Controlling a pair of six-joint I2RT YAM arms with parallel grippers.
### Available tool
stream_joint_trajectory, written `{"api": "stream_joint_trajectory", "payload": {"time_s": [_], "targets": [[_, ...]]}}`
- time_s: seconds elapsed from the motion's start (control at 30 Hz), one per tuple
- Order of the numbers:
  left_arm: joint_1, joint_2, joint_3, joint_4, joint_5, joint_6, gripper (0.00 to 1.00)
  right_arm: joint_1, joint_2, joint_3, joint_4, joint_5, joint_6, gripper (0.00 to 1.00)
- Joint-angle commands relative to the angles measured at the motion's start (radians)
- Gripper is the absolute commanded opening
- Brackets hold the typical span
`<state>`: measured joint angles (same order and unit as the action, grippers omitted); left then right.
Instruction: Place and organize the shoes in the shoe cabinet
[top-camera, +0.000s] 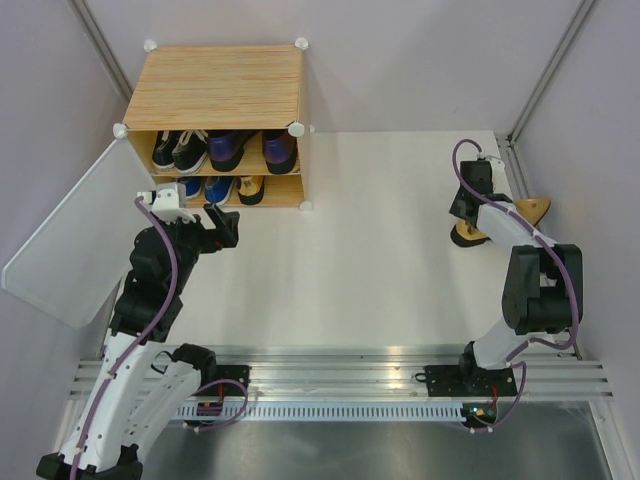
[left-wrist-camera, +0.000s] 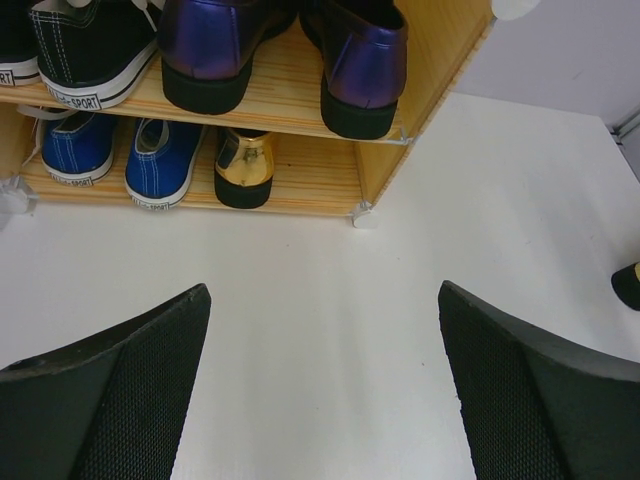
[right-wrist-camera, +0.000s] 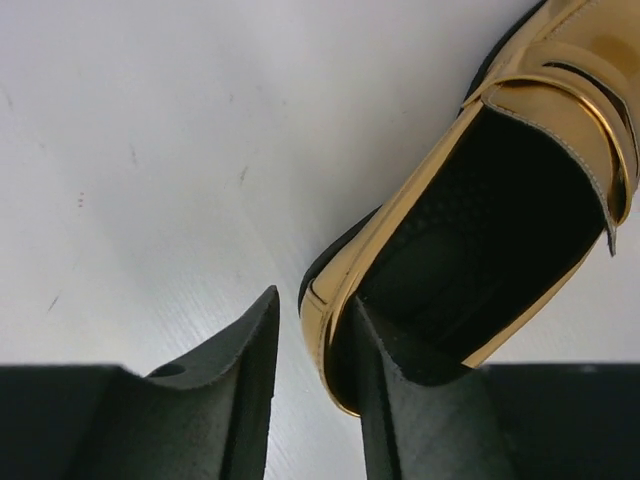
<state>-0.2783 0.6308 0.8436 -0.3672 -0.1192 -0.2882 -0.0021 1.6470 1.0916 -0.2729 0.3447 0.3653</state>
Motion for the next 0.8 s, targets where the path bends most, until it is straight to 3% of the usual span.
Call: {"api": "stream_joint_trajectory", "payload": {"time_s": [0.0, 0.1, 0.27, 0.63, 0.77], "targets": [[-0.002, -0.005, -0.001, 0.022, -0.025, 0.006, 0.96, 0.072, -0.055, -0.013, 0.02, -0.056, 0.011, 0.38], [-0.004, -0.002, -0.001, 0.022, -0.027, 0.004, 0.96, 0.105, -0.078, -0.039, 0.02, -0.081, 0.023, 0.24], [-0.002, -0.002, -0.003, 0.022, -0.03, 0.006, 0.96, 0.232, -0.081, -0.065, 0.018, -0.079, 0.049, 0.22], [-0.002, 0.0, -0.005, 0.024, -0.051, 0.024, 0.97, 0.734, 0.003, 0.027, -0.031, -0.024, 0.201, 0.29], [-0.002, 0.003, -0.006, 0.022, -0.048, 0.029, 0.97, 0.815, 0.01, 0.054, -0.035, -0.09, 0.25, 0.43]]}}
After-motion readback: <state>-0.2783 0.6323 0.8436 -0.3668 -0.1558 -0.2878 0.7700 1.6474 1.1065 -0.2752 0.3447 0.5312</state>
